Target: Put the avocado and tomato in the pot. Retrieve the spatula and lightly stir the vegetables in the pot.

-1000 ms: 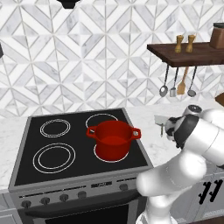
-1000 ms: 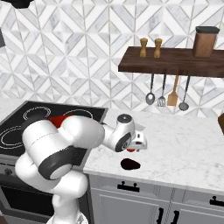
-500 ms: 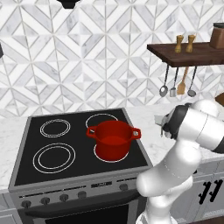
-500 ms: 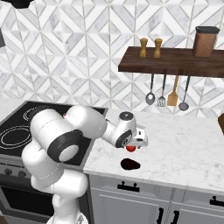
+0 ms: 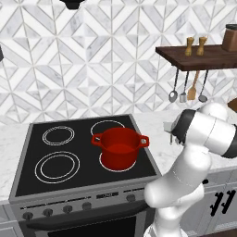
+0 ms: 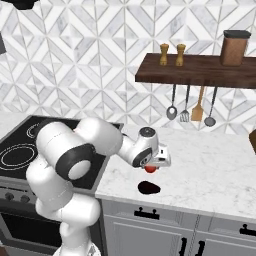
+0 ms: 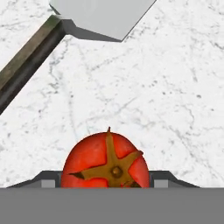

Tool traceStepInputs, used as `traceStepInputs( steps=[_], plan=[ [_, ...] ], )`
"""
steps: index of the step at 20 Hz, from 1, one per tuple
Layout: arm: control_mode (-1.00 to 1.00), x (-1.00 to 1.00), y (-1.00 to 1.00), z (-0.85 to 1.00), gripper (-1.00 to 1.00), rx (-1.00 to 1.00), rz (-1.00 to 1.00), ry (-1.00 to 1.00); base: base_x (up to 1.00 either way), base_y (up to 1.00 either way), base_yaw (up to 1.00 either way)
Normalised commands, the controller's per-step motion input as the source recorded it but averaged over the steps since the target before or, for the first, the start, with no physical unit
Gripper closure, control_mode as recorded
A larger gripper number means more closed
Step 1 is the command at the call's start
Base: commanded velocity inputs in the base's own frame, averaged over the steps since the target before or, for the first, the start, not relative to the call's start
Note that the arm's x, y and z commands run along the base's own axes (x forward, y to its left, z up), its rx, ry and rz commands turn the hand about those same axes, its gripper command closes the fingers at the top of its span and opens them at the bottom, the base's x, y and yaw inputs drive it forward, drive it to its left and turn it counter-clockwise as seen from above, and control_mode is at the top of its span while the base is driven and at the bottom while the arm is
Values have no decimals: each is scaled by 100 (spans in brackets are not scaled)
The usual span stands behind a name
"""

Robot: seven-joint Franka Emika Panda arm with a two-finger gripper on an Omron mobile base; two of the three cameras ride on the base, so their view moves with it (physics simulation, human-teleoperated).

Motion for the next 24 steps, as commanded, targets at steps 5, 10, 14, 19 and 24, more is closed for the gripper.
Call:
traceStepInputs(
  steps=[5, 10, 14, 19, 24],
  plan=[
    [-100, -47, 0, 91, 100, 1, 0, -22, 0, 0, 0],
    [-100, -36, 21, 100, 100, 0, 0, -19, 0, 0, 0],
    [-100, -25, 61, 100, 100, 0, 0, -5, 0, 0, 0],
    [-100, -19, 95, 94, 100, 0, 1, 0, 0, 0, 0],
    [-100, -5, 100, 68, 100, 0, 6, 1, 0, 0, 0]
  ],
)
